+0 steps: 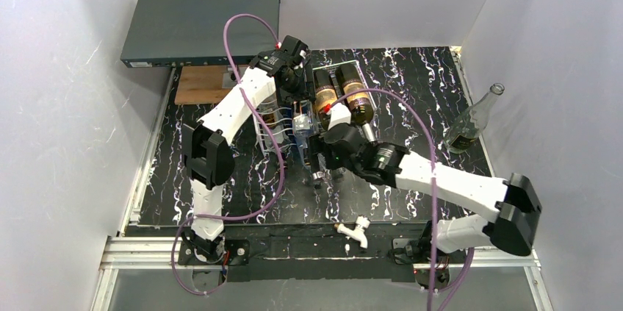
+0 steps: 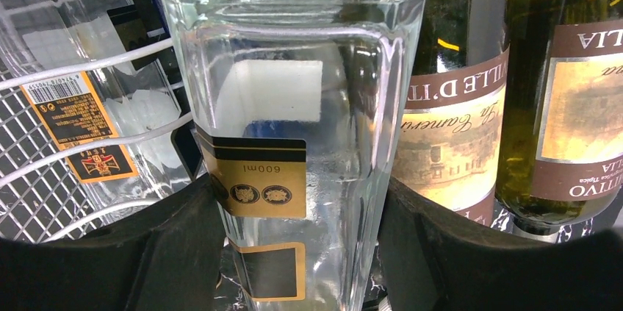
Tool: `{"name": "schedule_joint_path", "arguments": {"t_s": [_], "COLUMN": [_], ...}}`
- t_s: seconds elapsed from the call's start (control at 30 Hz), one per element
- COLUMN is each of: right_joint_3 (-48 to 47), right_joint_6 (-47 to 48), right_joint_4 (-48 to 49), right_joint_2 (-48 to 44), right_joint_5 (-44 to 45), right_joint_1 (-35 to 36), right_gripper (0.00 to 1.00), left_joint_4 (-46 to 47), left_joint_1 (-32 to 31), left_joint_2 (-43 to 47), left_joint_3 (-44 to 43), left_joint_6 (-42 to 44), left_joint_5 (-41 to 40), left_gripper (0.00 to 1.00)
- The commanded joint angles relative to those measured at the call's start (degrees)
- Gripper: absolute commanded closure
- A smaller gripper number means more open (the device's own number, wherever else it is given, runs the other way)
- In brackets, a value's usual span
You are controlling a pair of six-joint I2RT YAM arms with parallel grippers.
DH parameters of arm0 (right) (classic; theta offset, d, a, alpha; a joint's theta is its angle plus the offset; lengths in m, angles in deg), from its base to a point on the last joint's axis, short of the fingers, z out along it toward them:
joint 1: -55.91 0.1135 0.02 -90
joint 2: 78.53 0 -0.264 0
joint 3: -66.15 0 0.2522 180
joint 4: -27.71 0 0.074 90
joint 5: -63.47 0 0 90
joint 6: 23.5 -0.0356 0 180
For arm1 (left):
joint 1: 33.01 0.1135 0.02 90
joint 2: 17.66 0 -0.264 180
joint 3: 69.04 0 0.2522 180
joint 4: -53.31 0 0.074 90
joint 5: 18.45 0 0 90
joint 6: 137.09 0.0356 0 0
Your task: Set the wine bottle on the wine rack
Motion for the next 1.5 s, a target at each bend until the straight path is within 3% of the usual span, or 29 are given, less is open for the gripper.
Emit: {"name": "schedule_joint_path", "arguments": {"t_s": [0.0, 0.33, 0.5, 0.57, 0.7, 0.8, 0.87, 0.9, 1.0, 1.13, 1.2, 1.47], "right_joint_3": [-1.7, -3.6, -3.8, -3.8, -2.5, -1.1, -1.0, -1.5, -1.3, -0.8, -0.6, -1.0], "right_joint_6": [-3.9, -4.9, -4.0, -3.6, -4.5, -5.4, -5.0, -4.9, -5.8, -7.7, -8.8, -10.2], "right_joint_4": [4.5, 10.8, 14.8, 15.2, 15.8, 17.0, 16.9, 16.1, 16.5, 17.2, 17.2, 17.9], "right_joint_2": [5.8, 16.2, 18.2, 18.5, 16.8, 15.3, 14.7, 14.7, 14.3, 14.0, 13.5, 13.8], "right_joint_5": [-2.7, 0.3, 0.4, 0.3, 0.1, -2.4, -4.1, -5.7, -7.9, -9.6, -9.6, -10.2], "right_joint_1": [0.1, 0.1, 0.1, 0.1, 0.1, 0.0, 0.0, -0.1, -0.2, -0.5, -0.6, -2.9], "right_gripper": [0.02, 0.24, 0.42, 0.53, 0.99, 0.99, 0.99, 0.99, 0.99, 0.99, 0.99, 0.99], "left_joint_4": [0.7, 1.0, 1.0, 1.0, 1.4, 2.9, 4.1, 5.2, 6.3, 6.5, 6.3, 7.7], "left_joint_1": [1.6, 1.6, 1.6, 1.6, 1.6, 1.6, 1.6, 1.6, 1.7, 1.7, 1.7, 1.7], "left_joint_2": [5.8, 8.0, 9.2, 9.6, 11.0, 12.8, 14.3, 16.3, 20.1, 22.8, 23.8, 28.5], "left_joint_3": [1.5, 4.4, 5.7, 6.0, 7.7, 10.2, 12.5, 15.0, 18.7, 20.5, 21.5, 26.0], "left_joint_6": [-6.6, -7.9, -9.0, -9.1, -9.1, -7.6, -6.7, -5.9, -4.0, -2.0, -1.5, 0.4], "left_joint_5": [0.8, 0.6, 1.2, 1.5, 2.2, 5.9, 6.4, 6.1, 5.0, 4.8, 4.4, 7.2], "left_gripper": [1.0, 1.0, 1.0, 1.0, 1.0, 1.0, 0.79, 0.62, 0.32, 0.07, 0.02, 0.02]}}
